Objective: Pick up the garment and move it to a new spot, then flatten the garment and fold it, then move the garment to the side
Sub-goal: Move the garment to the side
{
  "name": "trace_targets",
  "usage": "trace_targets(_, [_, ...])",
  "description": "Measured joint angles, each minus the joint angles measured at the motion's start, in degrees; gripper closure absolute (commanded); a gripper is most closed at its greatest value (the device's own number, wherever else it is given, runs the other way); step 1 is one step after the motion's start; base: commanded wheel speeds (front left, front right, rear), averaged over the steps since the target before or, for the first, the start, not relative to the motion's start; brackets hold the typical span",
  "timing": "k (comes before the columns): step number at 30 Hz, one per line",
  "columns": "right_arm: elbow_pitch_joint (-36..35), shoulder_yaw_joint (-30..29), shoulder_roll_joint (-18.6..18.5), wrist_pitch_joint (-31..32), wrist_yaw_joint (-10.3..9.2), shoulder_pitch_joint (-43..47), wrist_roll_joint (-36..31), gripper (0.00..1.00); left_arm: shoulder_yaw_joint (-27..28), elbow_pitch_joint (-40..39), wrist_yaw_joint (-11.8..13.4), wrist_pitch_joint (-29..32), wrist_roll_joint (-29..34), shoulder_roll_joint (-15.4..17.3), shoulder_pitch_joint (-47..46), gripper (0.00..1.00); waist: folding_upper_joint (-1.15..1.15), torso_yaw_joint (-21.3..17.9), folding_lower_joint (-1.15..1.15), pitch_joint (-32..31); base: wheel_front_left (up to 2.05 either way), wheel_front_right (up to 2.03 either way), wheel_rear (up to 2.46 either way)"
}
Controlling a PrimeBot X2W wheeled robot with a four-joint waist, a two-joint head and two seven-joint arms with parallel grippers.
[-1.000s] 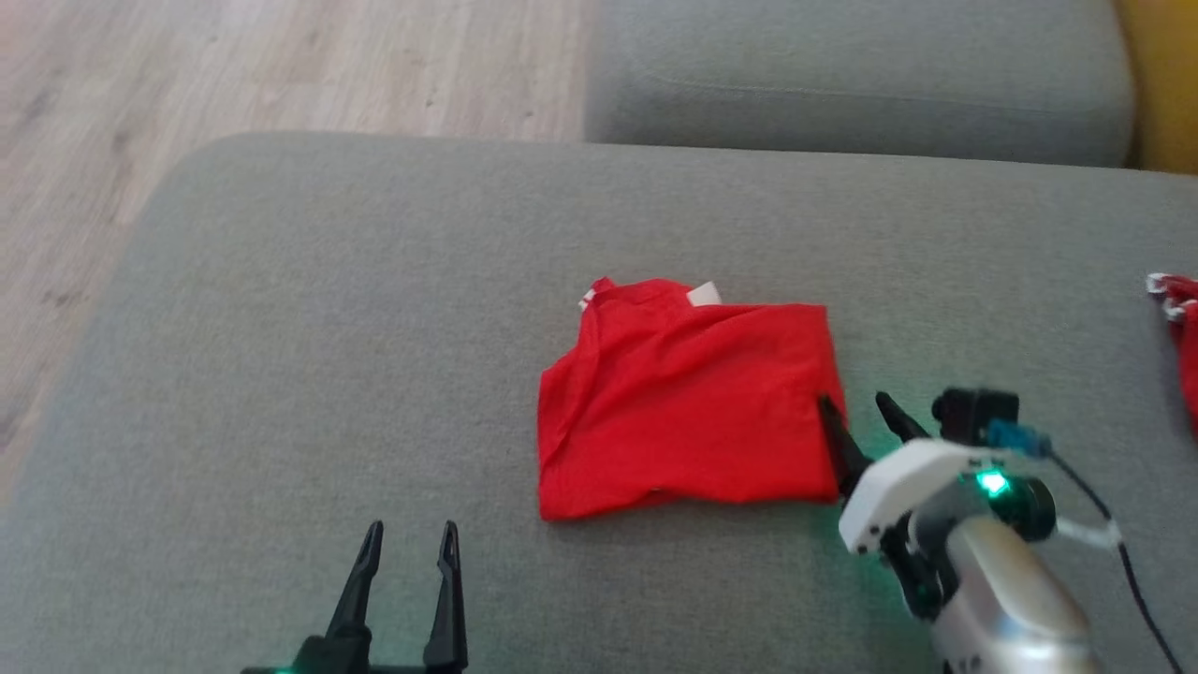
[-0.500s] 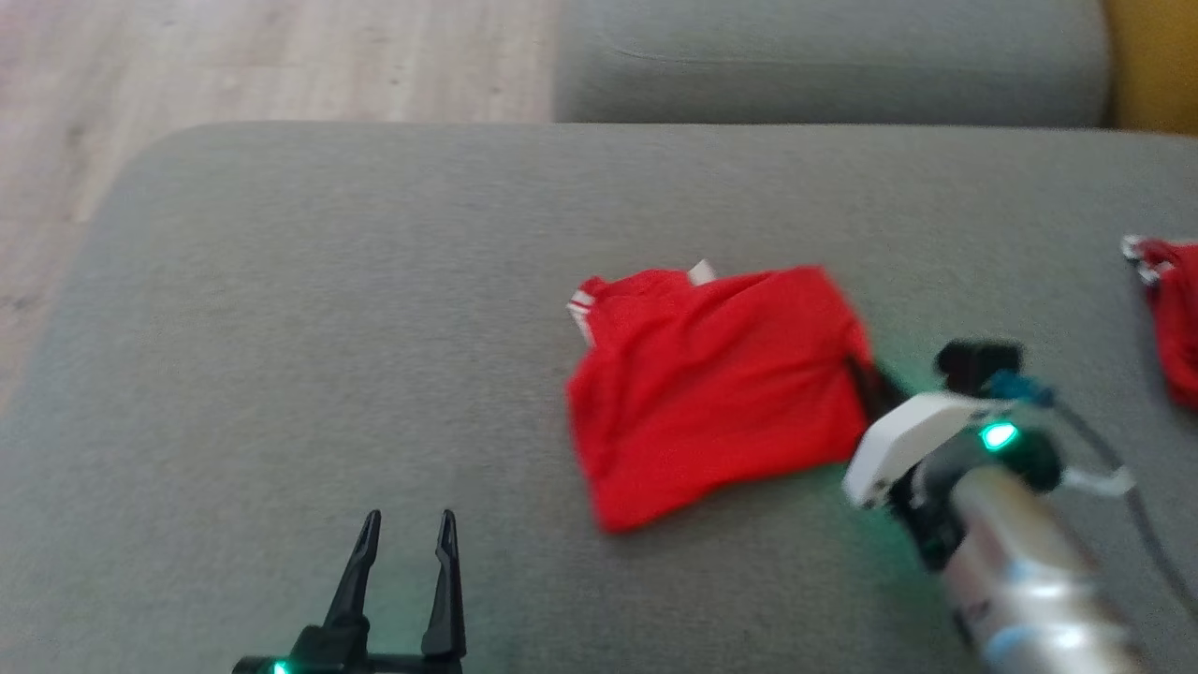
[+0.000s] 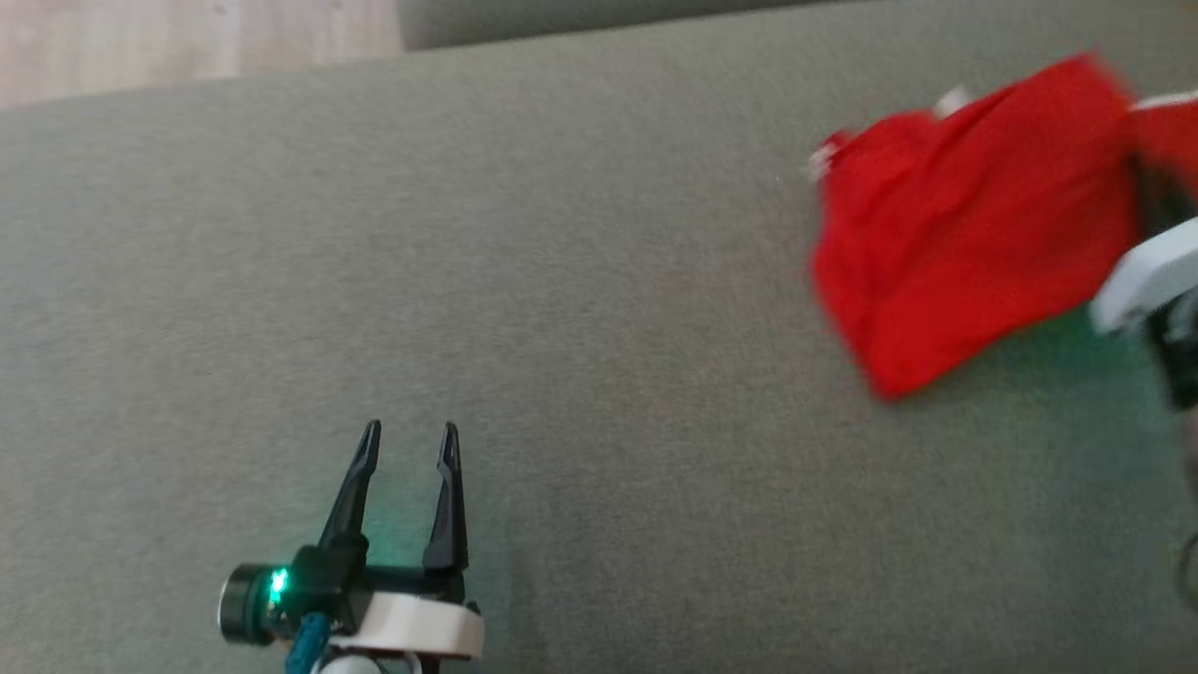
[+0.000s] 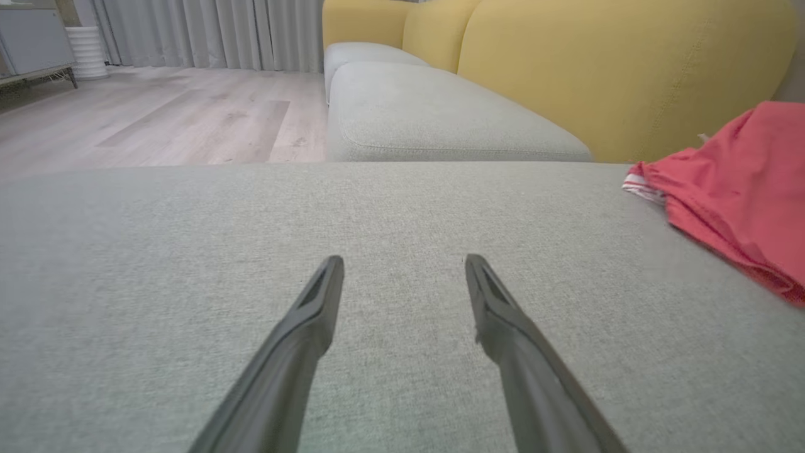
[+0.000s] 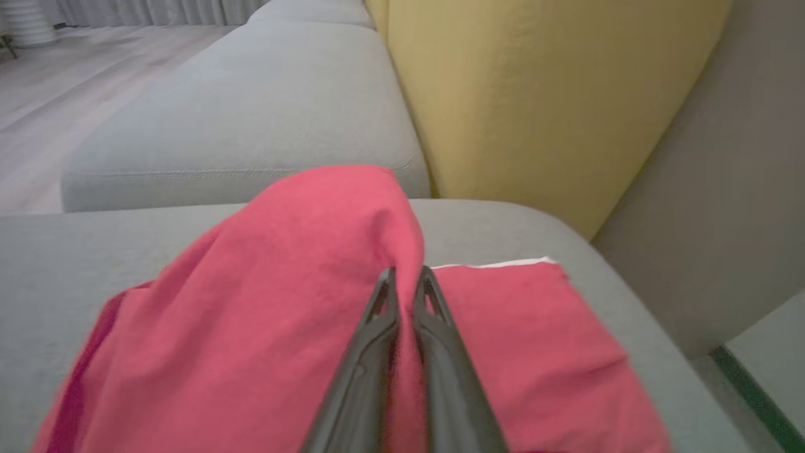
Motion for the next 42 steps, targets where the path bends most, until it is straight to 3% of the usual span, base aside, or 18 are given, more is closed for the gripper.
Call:
trace_targets(5, [-2.6, -5.7, -4.2, 1.6, 0.0, -1.6, -2.2, 1.0, 0.0, 0.2, -0.5, 0.0, 0.1, 0.0, -1.7, 0.0, 0.0, -1.4, 0.0, 2.4, 0.0, 0.0, 0.0])
trace_targets(6, [-3.3, -7.2, -5.0, 2.4, 0.0, -1.9, -3.2, 0.9, 0.0, 0.2, -0.5, 0.0, 0.3, 0.0, -2.0, 0.0, 0.0, -1.7, 0.0, 2.9, 0.0, 0.0, 0.0])
trace_targets(7, [-4.0, -8.8, -5.7, 3.0, 0.0, -2.1, -4.3, 0.0, 0.0, 0.2, -0.8, 0.0, 0.4, 0.0, -2.4, 0.0, 0.0, -1.8, 0.0, 3.4, 0.0, 0.0, 0.0])
trace_targets(12, [-8.5, -14.6, -5.1, 3.1, 0.0, -1.6, -10.7, 0.0, 0.0, 0.3, -1.7, 0.0, -0.1, -0.1, -3.3, 0.0, 0.0, -1.7, 0.0, 3.6, 0.0, 0.0, 0.0])
trace_targets(17, [-13.5, -16.5, 2.7, 2.9, 0.0, 5.2, -13.5, 0.0, 0.2, -0.4, -3.0, 0.0, -2.6, -0.1, -2.9, 0.0, 0.0, -1.1, -0.02, 1.0, 0.0, 0.0, 0.0])
trace_targets(22, [-15.5, -12.0, 12.0, -0.1, 0.0, 16.9, -11.8, 0.0, 0.6, -0.2, -2.9, 0.0, -3.2, -0.1, -1.3, 0.0, 0.0, -0.3, -0.02, -2.7, 0.0, 0.0, 0.0])
trace_targets(26, [-15.5, -3.0, 16.5, -4.9, 0.0, 23.6, -6.3, 0.0, 1.4, -0.1, -1.9, 0.0, -3.2, -0.1, 0.6, 0.0, 0.0, 0.4, -0.02, -6.1, 0.0, 0.0, 0.0])
trace_targets(32, [-14.9, 7.3, 18.2, -9.8, 0.0, 30.5, 0.4, 0.0, 2.1, -0.2, -0.8, 0.0, -3.1, -0.1, 4.7, 0.0, 0.0, 1.7, -0.03, -11.4, 0.0, 0.0, 0.0])
trace_targets(39, [-27.7, 5.9, 18.7, -10.3, 0.0, 37.3, -4.6, 0.0, 3.7, -1.8, -0.3, 0.0, -3.1, -0.1, 8.5, 0.0, 0.0, 3.2, -0.02, -15.7, 0.0, 0.0, 0.0])
trace_targets(42, [-30.2, 4.4, 19.2, -10.3, 0.0, 41.5, -6.4, 0.0, 4.0, -2.8, -0.1, 0.0, -3.1, -0.1, 9.8, 0.0, 0.0, 3.7, -0.03, -17.0, 0.0, 0.0, 0.0])
